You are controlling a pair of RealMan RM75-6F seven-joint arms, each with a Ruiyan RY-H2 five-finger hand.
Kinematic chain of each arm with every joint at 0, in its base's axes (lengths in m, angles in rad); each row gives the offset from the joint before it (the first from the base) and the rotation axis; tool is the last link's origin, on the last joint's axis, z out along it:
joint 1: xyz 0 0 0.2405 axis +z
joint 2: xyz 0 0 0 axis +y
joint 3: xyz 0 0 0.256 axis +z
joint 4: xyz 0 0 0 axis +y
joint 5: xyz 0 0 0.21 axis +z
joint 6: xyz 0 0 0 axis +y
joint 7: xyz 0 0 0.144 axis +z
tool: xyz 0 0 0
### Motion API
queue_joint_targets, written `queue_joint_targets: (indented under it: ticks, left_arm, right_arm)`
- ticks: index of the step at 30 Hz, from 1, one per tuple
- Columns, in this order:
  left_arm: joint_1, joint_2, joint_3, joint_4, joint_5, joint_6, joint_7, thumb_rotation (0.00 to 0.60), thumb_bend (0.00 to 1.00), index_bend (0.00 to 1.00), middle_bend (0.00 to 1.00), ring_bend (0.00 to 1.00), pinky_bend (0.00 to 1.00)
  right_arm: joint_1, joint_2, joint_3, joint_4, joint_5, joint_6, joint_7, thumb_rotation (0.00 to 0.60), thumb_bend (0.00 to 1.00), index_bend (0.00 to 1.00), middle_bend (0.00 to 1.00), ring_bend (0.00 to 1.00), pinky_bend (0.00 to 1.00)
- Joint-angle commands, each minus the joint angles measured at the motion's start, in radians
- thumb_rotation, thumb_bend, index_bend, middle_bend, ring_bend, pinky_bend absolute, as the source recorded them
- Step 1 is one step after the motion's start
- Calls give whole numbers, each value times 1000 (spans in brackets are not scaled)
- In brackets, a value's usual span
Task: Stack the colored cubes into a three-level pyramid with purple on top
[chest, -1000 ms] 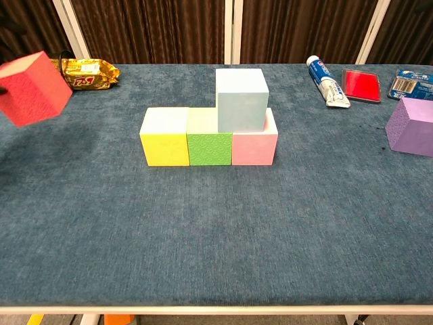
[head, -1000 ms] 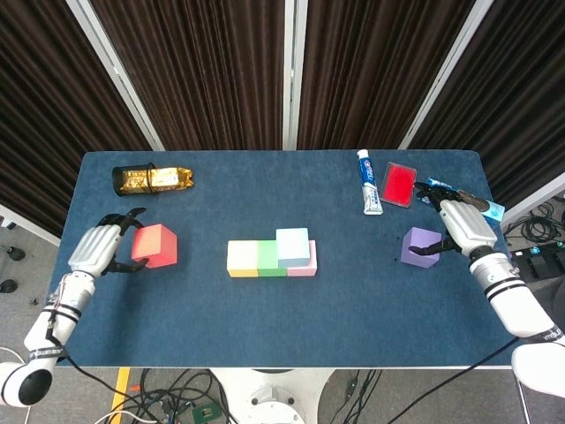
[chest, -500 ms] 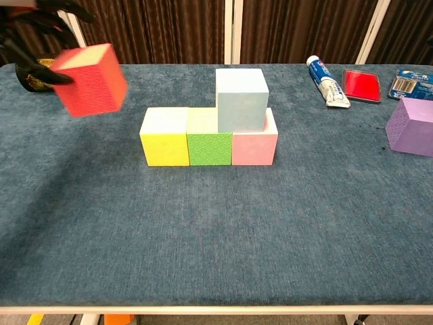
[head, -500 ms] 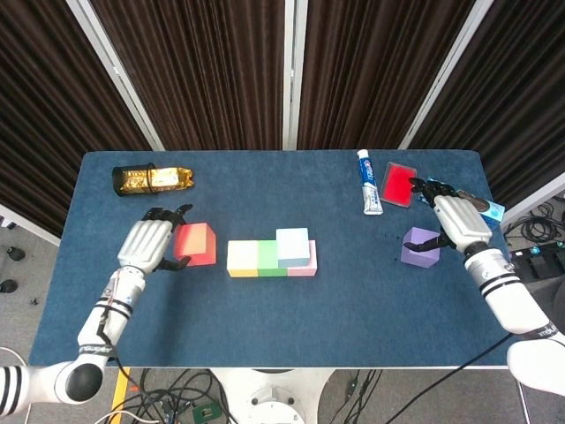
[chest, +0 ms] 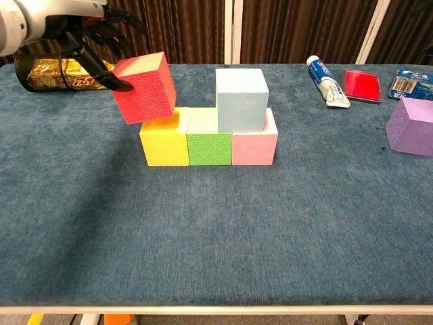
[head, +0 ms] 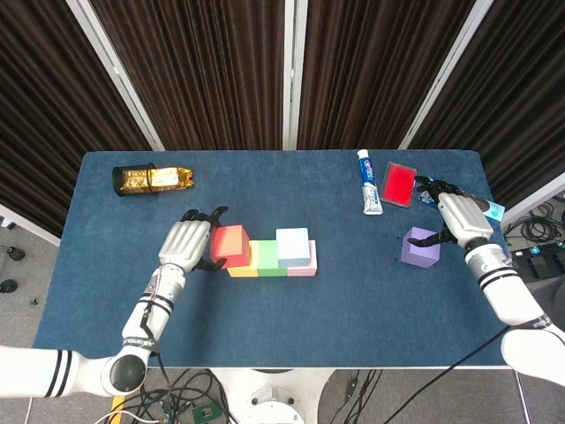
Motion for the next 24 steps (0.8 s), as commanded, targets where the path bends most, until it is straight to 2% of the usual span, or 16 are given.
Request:
queue_joint_targets:
  ticks: [1, 13, 24]
  left_arm:
    - [-17, -26, -8, -2, -20, 30, 14, 600, 334, 95, 598, 173, 83]
    - [-69, -120, -2, 68, -30, 68, 61, 600, 334, 95, 598, 173, 61]
    - [-96, -166, -25, 99, -73, 74, 74, 600, 327, 95, 600, 173, 61]
  right_arm:
    - [0, -1, 2, 1, -5, -2, 4, 600, 2, 0, 158, 0, 0]
    - [-12, -2, 1, 3, -18, -4, 19, 600, 3, 0, 158, 0, 0]
    - [-11, -3, -3, 19, -17, -28, 27, 600, 11, 0, 158, 0, 0]
